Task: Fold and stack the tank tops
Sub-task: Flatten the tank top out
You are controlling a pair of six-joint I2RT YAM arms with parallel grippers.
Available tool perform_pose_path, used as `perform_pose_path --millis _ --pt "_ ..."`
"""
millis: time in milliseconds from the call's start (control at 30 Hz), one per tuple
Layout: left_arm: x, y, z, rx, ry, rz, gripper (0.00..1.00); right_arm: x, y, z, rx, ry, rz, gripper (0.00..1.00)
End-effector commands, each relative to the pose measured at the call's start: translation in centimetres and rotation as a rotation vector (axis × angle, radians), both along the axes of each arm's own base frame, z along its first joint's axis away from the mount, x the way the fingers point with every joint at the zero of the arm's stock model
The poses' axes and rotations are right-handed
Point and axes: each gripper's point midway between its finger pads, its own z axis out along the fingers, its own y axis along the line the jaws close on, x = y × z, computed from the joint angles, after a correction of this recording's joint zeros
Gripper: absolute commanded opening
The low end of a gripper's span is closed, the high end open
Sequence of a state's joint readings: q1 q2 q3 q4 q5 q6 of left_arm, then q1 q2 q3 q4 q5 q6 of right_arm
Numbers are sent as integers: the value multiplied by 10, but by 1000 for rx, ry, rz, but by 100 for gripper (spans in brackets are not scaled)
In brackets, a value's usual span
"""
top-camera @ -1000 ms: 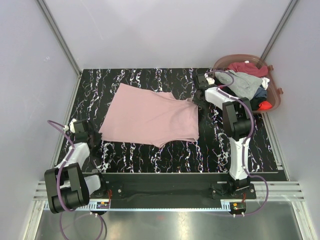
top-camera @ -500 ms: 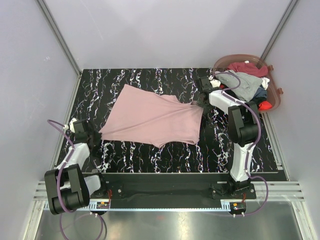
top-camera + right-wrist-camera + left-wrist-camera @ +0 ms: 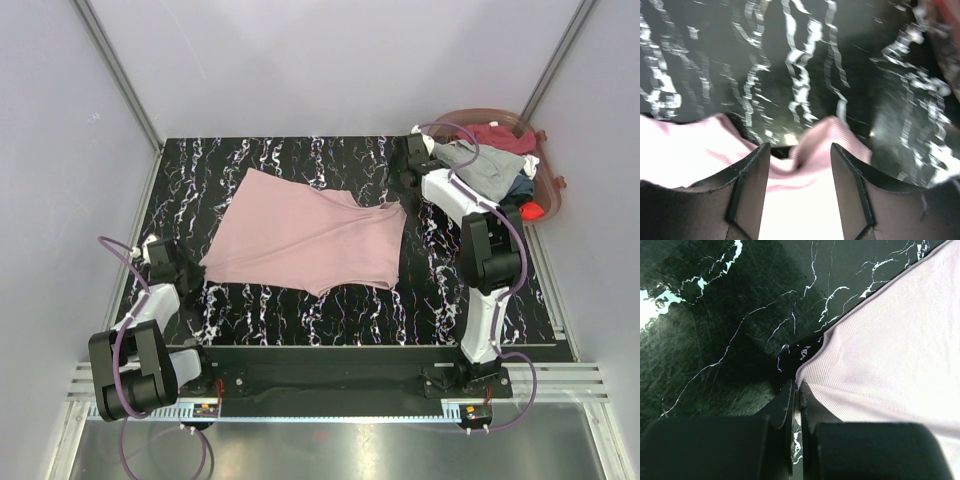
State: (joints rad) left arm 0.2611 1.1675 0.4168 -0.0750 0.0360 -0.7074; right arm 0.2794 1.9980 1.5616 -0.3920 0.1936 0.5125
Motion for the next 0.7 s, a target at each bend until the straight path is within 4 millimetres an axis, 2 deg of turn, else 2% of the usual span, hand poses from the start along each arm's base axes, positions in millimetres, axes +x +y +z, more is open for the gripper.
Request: perform_pose_path --millis 0,67,100,167,300,500,667 --pt "14 3 15 19 -68 -18 0 23 23 5 81 -38 76 59" --pt "15 3 16 21 -70 -21 0 29 31 4 110 -36 102 58" --pt "14 3 16 21 -69 -20 0 30 34 -7 113 -12 109 58" --pt "15 3 17 20 -71 -23 0 31 39 -12 133 10 116 58" --pt "15 3 17 23 -70 -25 0 24 45 -31 166 53 124 59" --pt "16 3 18 23 -73 -26 0 7 45 -44 186 105 116 60" --pt "15 4 18 27 -69 -23 0 -9 34 -61 150 168 80 58"
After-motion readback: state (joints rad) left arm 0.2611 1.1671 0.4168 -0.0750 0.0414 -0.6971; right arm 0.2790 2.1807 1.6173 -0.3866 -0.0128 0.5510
